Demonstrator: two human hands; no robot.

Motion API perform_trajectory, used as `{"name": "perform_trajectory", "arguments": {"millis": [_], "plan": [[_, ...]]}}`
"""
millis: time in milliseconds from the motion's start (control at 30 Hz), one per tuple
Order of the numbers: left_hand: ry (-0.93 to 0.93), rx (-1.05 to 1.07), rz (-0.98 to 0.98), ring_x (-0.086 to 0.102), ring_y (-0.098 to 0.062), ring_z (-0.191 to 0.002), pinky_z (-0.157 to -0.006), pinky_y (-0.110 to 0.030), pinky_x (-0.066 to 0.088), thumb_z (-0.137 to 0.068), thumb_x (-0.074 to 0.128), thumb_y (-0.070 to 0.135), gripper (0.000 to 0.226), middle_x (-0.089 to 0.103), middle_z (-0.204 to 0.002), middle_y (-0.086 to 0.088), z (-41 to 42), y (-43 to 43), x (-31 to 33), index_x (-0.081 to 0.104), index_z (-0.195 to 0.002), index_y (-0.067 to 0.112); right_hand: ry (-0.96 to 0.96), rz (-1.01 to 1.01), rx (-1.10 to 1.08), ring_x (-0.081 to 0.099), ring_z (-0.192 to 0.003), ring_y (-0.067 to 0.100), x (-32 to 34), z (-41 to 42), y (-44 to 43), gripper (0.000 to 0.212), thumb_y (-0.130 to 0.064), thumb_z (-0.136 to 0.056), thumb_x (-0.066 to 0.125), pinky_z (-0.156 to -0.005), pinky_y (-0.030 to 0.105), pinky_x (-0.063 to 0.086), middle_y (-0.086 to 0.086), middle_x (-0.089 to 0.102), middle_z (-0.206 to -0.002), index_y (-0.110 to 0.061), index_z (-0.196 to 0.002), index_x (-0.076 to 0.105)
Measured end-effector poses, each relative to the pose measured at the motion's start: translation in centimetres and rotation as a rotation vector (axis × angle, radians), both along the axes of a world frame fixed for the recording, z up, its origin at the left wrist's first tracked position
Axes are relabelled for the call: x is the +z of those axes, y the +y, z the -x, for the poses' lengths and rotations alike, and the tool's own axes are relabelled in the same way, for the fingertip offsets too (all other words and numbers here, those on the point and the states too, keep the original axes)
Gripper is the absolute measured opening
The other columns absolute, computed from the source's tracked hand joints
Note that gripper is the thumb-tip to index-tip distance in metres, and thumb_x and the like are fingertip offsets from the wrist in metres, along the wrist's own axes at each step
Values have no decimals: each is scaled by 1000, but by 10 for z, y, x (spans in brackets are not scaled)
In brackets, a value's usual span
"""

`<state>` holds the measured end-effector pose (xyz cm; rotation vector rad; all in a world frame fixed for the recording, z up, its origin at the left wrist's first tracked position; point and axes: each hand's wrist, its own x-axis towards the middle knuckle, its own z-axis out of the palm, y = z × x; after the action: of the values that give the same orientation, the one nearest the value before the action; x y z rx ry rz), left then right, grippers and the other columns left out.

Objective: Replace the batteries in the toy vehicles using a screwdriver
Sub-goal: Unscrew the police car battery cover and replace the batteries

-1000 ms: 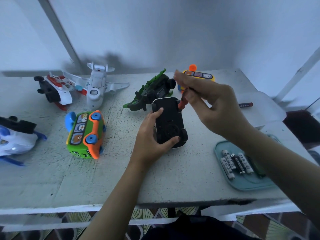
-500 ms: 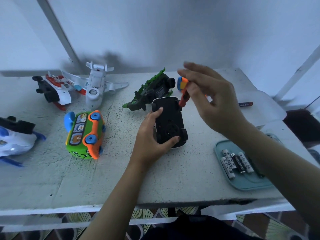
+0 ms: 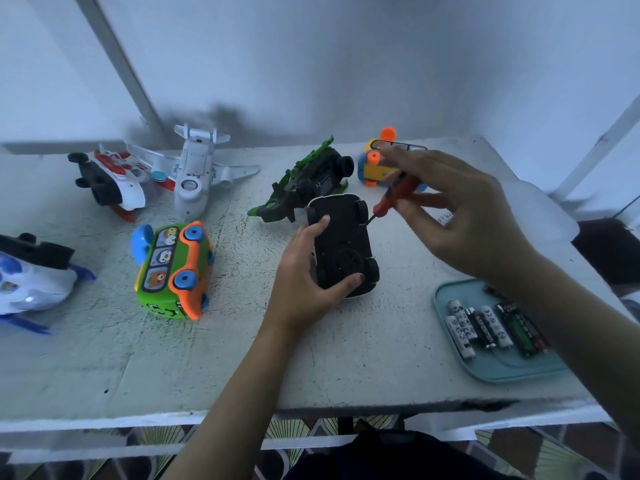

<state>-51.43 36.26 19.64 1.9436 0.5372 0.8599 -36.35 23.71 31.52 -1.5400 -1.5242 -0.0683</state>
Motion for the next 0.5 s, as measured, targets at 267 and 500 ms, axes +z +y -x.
{"name": "perform_trajectory", "arguments": {"millis": [267, 500], "plan": [[2, 0, -2, 56, -21, -118, -88, -38, 56, -69, 84, 32, 83, 51, -129, 4, 1, 0, 0, 43, -140, 26, -214, -51, -168, 64, -74, 18, -1, 3, 0, 25, -26, -87, 70, -71, 33, 56, 3, 63, -83, -2, -95, 67], [4, 4, 0, 55, -20, -119, -91, -38, 55, -68, 84, 32, 83, 52, -129, 4, 0, 0, 0, 43, -140, 26, 6, -21, -53, 66, -88, 5, 2, 8, 4, 36, -4, -94, 49, -84, 12, 50, 0, 67, -101, -3, -130, 56]]}}
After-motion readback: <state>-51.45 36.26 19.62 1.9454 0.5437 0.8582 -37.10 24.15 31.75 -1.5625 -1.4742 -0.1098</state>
